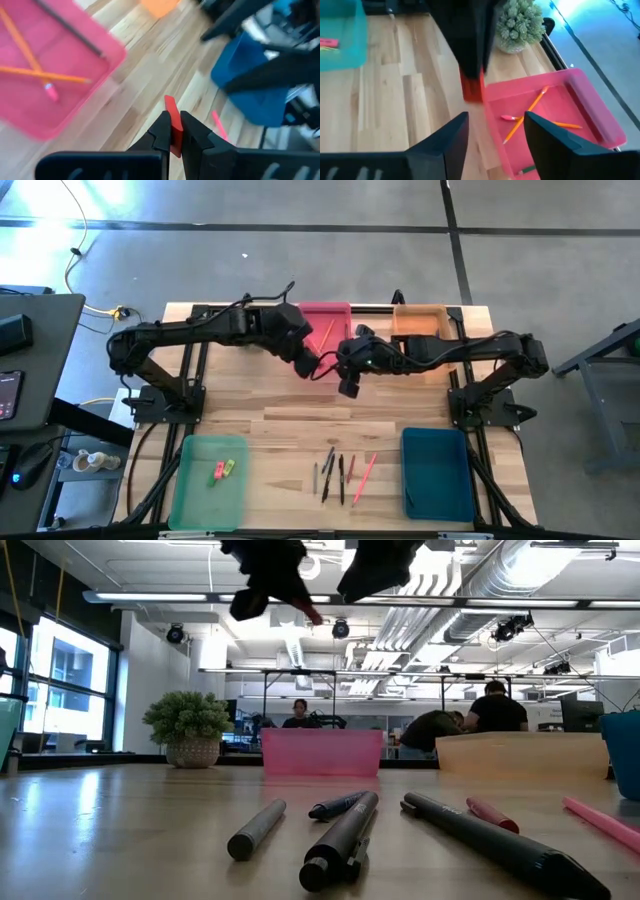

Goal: Sort crayons/erasers/pens/pencils in bins
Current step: Put the red eraser into the light green bin

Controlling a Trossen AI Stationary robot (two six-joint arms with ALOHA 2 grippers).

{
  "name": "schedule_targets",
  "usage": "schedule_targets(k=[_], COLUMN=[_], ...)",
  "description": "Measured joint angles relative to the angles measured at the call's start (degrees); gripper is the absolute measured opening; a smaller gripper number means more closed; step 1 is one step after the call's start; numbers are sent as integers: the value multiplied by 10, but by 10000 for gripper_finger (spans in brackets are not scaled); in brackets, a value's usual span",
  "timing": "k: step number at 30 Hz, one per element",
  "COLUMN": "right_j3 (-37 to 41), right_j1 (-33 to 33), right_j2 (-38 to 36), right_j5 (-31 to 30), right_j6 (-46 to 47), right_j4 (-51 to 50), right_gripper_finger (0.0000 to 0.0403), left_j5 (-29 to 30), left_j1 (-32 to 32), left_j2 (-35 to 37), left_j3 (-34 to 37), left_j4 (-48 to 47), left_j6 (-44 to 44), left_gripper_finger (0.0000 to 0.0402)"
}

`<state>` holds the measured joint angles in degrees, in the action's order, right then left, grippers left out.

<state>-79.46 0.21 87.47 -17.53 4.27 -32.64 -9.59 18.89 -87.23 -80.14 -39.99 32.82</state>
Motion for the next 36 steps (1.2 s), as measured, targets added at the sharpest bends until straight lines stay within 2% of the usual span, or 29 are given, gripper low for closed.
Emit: schedule_targets(k=[3,9,21,28,36], right_j3=[0,0,0,0,0], right_j1=[3,12,13,13,13], right_j2=[-6,-6,-6,-6,-6], right_j5=[12,17,16,16,16], right_j6=[6,15,18,23,23], right_j4=[-27,-60,-72,-70,-70], right_gripper_finger=[185,184,183,183,183], left_j5=[21,27,52,25,-24], left_j1=[-16,-62,-239,-349,-464], left_j2=[17,52,82,82,82], left_j3=[0,0,1,54,138], left_j4=[-61,-193,-382,-401,-352], left_j6=[-7,-2,132,257,403], left_gripper_finger=[6,5,5,5,5])
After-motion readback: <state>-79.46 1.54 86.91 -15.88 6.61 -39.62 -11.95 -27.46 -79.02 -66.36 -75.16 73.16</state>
